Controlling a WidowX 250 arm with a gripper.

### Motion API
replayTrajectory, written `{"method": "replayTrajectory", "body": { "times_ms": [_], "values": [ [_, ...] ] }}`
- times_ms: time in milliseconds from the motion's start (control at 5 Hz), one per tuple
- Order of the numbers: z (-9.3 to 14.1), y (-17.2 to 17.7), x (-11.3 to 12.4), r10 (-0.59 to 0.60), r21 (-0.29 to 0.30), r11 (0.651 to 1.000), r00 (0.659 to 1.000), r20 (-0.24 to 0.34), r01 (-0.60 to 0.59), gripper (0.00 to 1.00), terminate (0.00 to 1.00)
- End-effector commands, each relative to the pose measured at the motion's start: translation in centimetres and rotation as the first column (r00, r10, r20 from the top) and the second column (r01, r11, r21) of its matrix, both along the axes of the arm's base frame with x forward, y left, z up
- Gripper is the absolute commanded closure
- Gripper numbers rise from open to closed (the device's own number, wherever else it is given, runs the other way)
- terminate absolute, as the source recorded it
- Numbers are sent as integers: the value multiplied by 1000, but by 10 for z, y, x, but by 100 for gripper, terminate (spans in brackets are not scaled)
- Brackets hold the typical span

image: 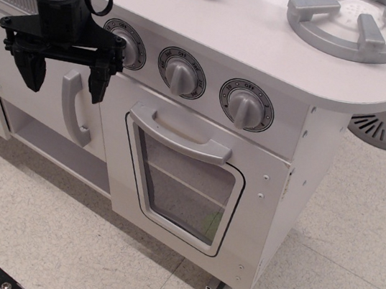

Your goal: Open oven

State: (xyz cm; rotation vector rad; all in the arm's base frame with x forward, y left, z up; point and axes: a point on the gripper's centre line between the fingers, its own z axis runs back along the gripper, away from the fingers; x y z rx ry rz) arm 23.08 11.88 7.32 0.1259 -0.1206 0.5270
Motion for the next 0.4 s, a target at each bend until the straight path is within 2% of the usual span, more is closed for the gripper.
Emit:
{"method": "replayTrajectory", "body": {
  "times_ms": [0,200],
  "values": [
    [0,0,0,0,0,1000,1000,0,0,0,0],
    [-14,-24,3,231,-83,972,960,158,-220,0,0]
  ]
}}
